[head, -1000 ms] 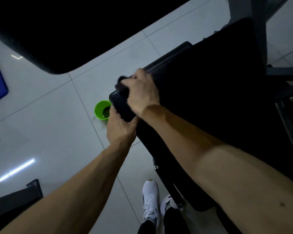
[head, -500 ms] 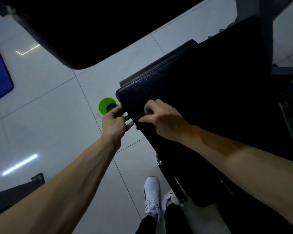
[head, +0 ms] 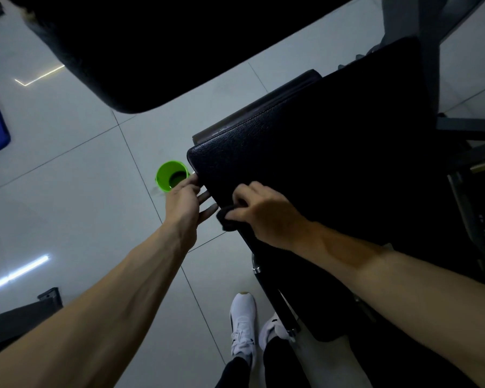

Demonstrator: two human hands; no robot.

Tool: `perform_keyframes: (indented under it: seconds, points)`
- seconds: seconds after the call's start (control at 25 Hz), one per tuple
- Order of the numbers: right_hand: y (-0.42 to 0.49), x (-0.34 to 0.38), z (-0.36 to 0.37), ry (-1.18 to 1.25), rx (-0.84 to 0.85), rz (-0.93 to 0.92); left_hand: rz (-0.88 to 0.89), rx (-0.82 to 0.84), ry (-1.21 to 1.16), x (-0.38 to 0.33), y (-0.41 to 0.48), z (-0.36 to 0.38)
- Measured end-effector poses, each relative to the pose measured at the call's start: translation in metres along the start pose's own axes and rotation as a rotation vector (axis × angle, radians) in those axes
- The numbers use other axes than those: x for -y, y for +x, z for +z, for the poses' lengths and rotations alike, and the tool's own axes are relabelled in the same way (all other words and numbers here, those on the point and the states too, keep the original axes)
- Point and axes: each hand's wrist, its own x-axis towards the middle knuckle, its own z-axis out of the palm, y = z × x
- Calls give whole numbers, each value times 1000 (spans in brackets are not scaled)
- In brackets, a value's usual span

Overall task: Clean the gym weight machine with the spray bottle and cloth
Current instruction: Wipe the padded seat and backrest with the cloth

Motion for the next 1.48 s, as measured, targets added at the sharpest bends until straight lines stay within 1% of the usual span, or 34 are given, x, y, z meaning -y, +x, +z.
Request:
perform_keyframes:
  seconds: [0.04, 0.08, 0.16, 0.2, 0.24, 0.28, 0.36, 0.44, 0.48, 0.52, 0.6, 0.68, 0.76, 0.84, 0.88, 0.92, 1.04, 1.08, 1.12, 1.16, 1.2, 1.28, 1.36, 1.4, 1.44, 1.48]
  points:
    - [3, -12, -10, 3, -27, 18, 1, 3, -3, 0, -1, 1]
    - [13, -24, -20, 34, -108, 104, 3, 5, -12, 1, -3, 3]
    - [52, -45, -38, 80, -299, 415, 4, 3, -39, 3, -5, 4]
    - [73, -43, -42, 105, -332, 571, -13, 1, -71, 3, -6, 3]
    - [93, -34, -41, 123, -323, 648, -40, 3, -120, 3, -8, 3]
    - [108, -20, -37, 127, -301, 618, -66, 6, -179, 4, -8, 1]
    - [119, 11, -31, 82, -174, 422, -129, 13, -310, 4, -7, -3]
    - [107, 14, -26, 29, -70, 219, -176, 15, -387, 6, -4, -4]
    - [96, 7, -27, 6, -65, 174, -186, 14, -386, 6, -3, -4]
    - [82, 1, -27, 0, -92, 174, -176, 7, -354, 5, -2, -4]
    - [37, -9, -12, 18, -155, 207, -124, -2, -205, 6, -3, -2]
    - [-24, -8, 10, 1, -93, 157, -76, 4, -76, 9, -8, 0]
    - [-74, -6, 22, -12, -10, 31, -52, 23, -6, 16, -11, 3]
    - [-82, -12, 20, -24, 52, -21, -38, 8, 10, 23, -11, 5]
    - [-69, -19, 15, -14, 20, 27, -31, -5, 7, 24, -10, 8]
    - [-51, -30, 7, 10, -82, 121, -24, -16, 4, 25, -9, 10]
    - [7, -65, -21, 87, -496, 597, 3, -29, 18, 32, -6, 11]
    - [15, -66, -21, 108, -595, 692, 7, -28, 13, 34, -7, 11]
    - [15, -57, -14, 122, -626, 713, 4, -31, 5, 37, -7, 12]
    - [6, -39, -3, 126, -580, 670, -3, -33, -9, 41, -8, 12]
    - [-10, -17, 11, 110, -484, 599, -14, -26, -8, 45, -10, 13]
    - [-56, 22, 40, 88, -265, 367, -47, 0, 38, 58, -12, 15]
    - [-89, 27, 44, 62, -59, 152, -74, 14, 101, 69, -12, 15]
    - [-93, 12, 37, 55, -25, 120, -81, 24, 109, 72, -11, 16]
    - [-87, -9, 28, 55, -66, 165, -83, 33, 104, 73, -8, 16]
    - [-77, -33, 16, 60, -155, 272, -86, 44, 96, 74, -7, 15]
